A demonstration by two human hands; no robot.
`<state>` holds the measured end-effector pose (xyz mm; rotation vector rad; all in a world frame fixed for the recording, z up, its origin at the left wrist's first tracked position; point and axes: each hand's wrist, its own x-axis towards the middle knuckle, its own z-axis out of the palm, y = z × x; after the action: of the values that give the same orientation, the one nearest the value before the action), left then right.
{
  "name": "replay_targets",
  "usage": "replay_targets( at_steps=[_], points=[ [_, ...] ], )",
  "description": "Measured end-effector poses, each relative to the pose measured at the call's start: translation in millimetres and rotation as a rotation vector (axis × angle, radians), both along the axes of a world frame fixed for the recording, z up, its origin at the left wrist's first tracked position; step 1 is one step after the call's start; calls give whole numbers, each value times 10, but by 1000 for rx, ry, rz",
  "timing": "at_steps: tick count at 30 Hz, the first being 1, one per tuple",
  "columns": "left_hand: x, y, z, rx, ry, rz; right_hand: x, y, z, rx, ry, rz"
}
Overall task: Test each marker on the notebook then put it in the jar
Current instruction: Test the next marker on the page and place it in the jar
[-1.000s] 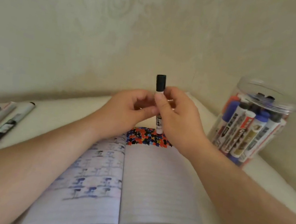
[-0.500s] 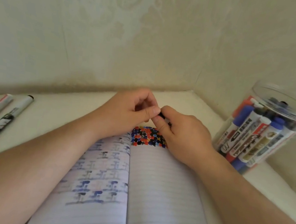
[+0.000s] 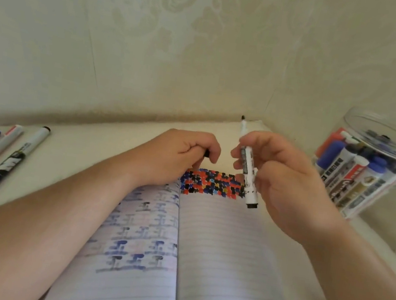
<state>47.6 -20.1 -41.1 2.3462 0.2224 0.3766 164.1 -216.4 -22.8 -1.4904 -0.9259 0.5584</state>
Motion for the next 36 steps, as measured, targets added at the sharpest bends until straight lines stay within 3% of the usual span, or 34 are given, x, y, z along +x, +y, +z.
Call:
replay_targets(
  at_steps=[2,3,6,9,18,22,26,36],
  points=[
    [-7,-29,9,37,55,-37,41,-66,54,127,239,120],
    [-7,-40,10,66,76,-59,62,-86,83,130,264,151],
    [0,-59,2,252,185,-126,126,-131,65,42,186,141],
    [-16,-63,-11,364,267,-191,104,-137,-120,-36,128,-3],
    [-39,-86,-16,322,251,-185,193,-158,-258,-86,-18,-109],
    [-33,-95,-5,310,263,-180,253,-177,-231,-142,38,-195],
    [-34,-92,-11,300,273,-181,245,-151,-281,-187,-27,-282],
    [-9,-91,-20,291,261,-185,182,-125,-295,-230,-146,-307]
  ],
)
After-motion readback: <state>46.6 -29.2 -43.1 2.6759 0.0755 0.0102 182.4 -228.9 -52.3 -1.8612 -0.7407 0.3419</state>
